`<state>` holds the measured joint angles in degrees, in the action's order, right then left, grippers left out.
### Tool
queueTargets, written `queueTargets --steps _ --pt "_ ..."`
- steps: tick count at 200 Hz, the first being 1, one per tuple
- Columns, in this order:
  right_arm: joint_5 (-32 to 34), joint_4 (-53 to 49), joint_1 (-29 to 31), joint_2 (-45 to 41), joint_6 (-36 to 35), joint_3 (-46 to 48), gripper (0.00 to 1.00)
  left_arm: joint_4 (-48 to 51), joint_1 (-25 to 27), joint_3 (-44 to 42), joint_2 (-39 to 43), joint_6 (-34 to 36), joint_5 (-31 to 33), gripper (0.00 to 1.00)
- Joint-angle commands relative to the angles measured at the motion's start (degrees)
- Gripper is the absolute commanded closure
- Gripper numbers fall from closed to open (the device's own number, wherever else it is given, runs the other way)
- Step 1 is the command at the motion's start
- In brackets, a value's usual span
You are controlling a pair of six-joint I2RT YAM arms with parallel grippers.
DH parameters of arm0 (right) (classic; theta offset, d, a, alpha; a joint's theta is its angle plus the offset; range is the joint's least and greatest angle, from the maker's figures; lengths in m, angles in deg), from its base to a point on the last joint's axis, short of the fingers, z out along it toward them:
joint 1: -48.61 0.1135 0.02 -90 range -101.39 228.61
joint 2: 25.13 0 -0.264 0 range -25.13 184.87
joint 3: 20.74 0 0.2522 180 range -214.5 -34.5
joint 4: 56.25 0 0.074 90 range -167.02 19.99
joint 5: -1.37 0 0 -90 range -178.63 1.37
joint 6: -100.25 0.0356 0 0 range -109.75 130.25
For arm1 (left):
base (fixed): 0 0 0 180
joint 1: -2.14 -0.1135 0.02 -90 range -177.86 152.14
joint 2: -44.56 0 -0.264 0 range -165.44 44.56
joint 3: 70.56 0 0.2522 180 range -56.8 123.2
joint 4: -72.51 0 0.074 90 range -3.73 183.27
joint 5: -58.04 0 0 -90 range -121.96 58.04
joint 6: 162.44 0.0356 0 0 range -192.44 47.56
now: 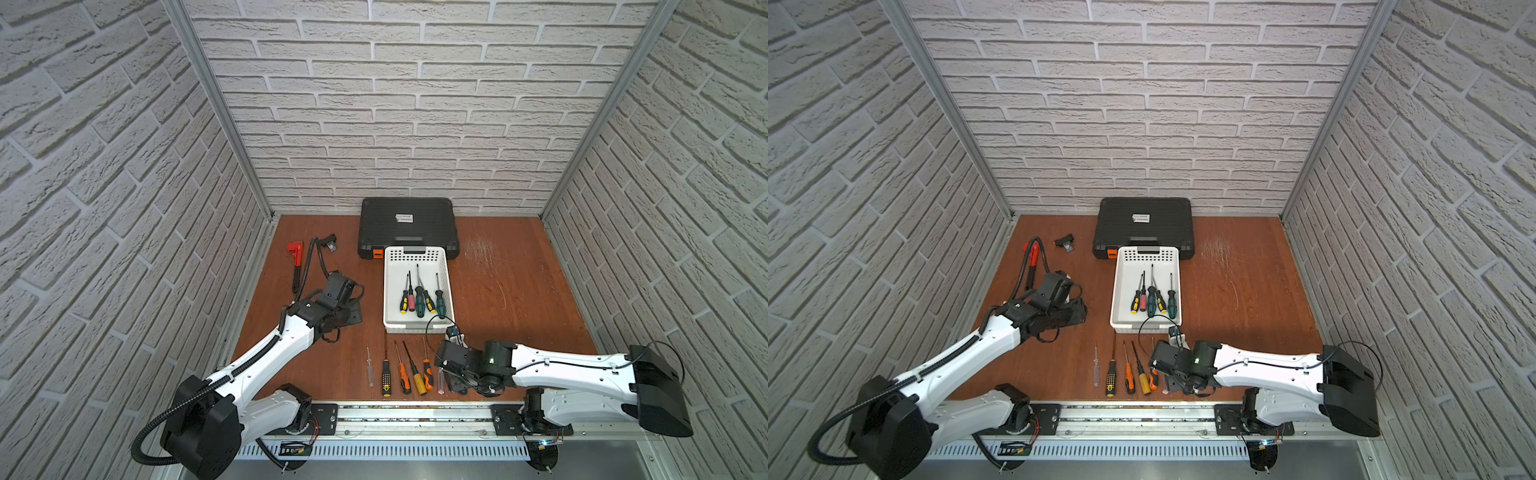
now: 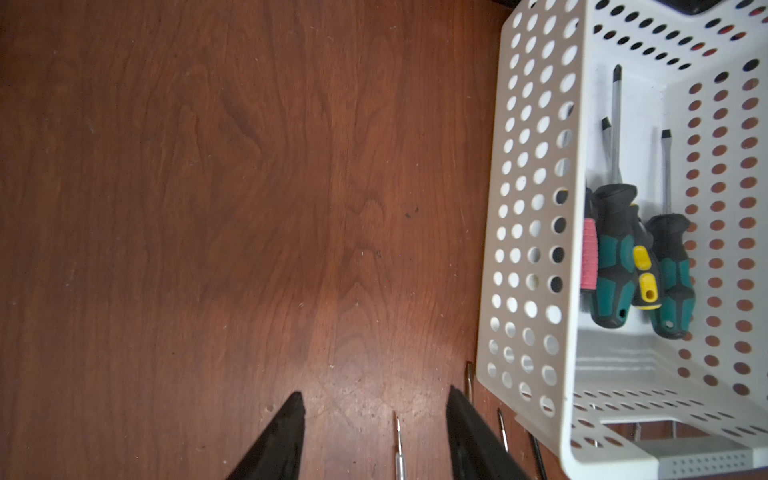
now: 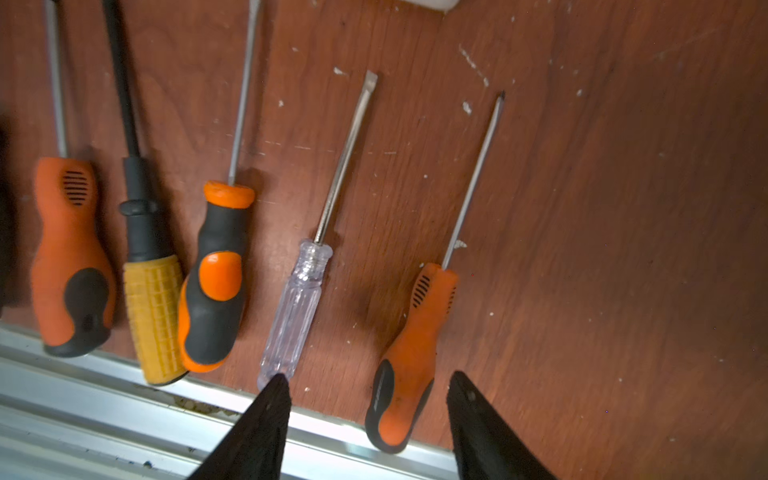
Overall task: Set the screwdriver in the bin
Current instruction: 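Close the right gripper on the orange-handled screwdriver and lift it, then carry the orange-handled screwdriver over the bin with the right gripper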
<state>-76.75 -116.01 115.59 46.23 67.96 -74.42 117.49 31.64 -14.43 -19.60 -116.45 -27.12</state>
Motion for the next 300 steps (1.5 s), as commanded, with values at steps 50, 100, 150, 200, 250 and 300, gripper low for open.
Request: queueTargets --steps 50,100,150,200,250,300 --pt "-4.5 4.4 -4.0 0.6 3.1 4.3 0.42 -2.9 -0.8 -2.6 2.5 -1.9 -0.1 0.45" --pt "-7.5 7.4 -6.0 3.5 2.2 5.9 0.49 -2.3 -0.8 -2.8 2.7 -2.4 -0.1 0.45" --pt "-9.6 9.7 -8.4 3.5 2.8 8.9 0.7 -2.0 -0.8 -2.7 2.7 -2.6 0.4 0.45" --pt "-7.8 5.8 -12.3 -2.1 2.3 10.0 0.94 -2.0 -0.9 -2.8 3.3 -2.9 0.6 0.45" --pt "-7.6 -0.1 -19.9 -12.4 -1.2 9.0 0.95 -1.7 -0.8 -2.8 4.2 -3.5 1.3 0.45" --pt "-0.4 -6.4 -27.2 -9.2 -16.7 -11.0 0.95 -1.1 -0.8 -3.0 5.2 -4.5 1.4 0.45"
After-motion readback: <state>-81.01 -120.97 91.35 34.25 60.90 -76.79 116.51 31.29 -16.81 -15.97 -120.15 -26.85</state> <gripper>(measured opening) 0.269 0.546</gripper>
